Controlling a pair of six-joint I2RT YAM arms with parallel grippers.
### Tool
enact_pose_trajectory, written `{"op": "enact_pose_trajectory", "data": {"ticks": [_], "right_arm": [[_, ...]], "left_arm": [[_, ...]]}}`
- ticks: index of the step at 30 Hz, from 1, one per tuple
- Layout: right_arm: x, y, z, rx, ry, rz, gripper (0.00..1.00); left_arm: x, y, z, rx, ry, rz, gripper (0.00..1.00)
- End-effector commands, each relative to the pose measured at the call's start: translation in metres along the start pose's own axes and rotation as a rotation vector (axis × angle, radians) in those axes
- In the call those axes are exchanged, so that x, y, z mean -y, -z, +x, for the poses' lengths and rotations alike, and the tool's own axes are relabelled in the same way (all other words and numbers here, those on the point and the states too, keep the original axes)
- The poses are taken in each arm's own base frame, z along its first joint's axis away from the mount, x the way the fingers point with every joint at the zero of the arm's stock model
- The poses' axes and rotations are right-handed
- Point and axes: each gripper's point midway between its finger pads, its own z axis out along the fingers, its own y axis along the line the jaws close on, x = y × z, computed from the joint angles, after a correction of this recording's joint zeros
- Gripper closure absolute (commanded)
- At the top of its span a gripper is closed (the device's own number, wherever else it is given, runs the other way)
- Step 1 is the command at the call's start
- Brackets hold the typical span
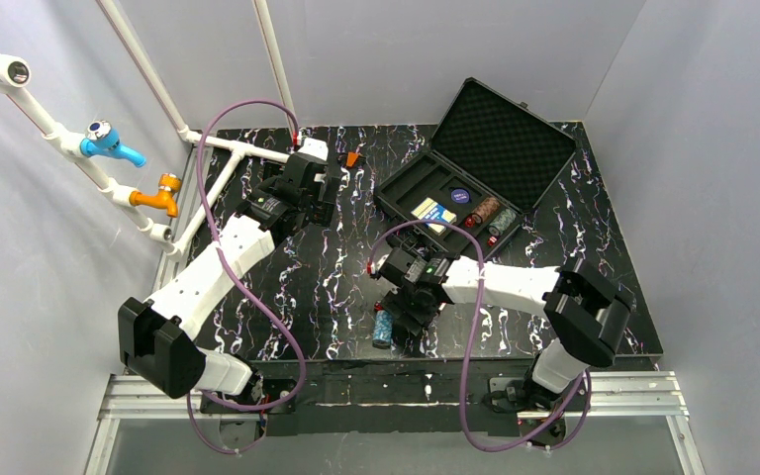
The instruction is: Pack up texas hold em set
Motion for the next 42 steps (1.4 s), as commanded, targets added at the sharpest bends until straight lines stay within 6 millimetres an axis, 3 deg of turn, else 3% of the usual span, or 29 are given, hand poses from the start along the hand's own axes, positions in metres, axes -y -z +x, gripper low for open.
{"op": "enact_pose_trajectory", "data": {"ticks": [1, 14, 19, 32, 35, 42], "right_arm": [[0.001, 0.002, -0.018, 0.050, 0.012, 0.012, 0.26], [0.006, -0.003, -0.011, 0.034, 0.003, 0.047, 0.41], [0.006, -0.002, -0.012, 0.040, -0.005, 0.049, 0.59], [0.002, 0.032, -0.037, 0.157, -0.064, 0.017, 0.92], [0.009, 0.043, -0.045, 0.210, -0.099, 0.053, 0.99], [0.025, 0.070, -0.063, 0.376, -0.209, 0.119, 0.99]], "left_arm": [[-0.007, 0.004, 0.004, -0.006, -0.007, -0.018, 0.01], [-0.007, 0.003, 0.004, -0.009, -0.010, -0.018, 0.01], [-0.006, 0.003, 0.004, -0.008, -0.010, -0.017, 0.01], [-0.006, 0.004, 0.003, -0.005, -0.007, -0.013, 0.01], [-0.006, 0.005, 0.003, -0.003, -0.005, -0.011, 0.01], [-0.007, 0.006, 0.002, 0.000, -0.001, -0.010, 0.01]]}}
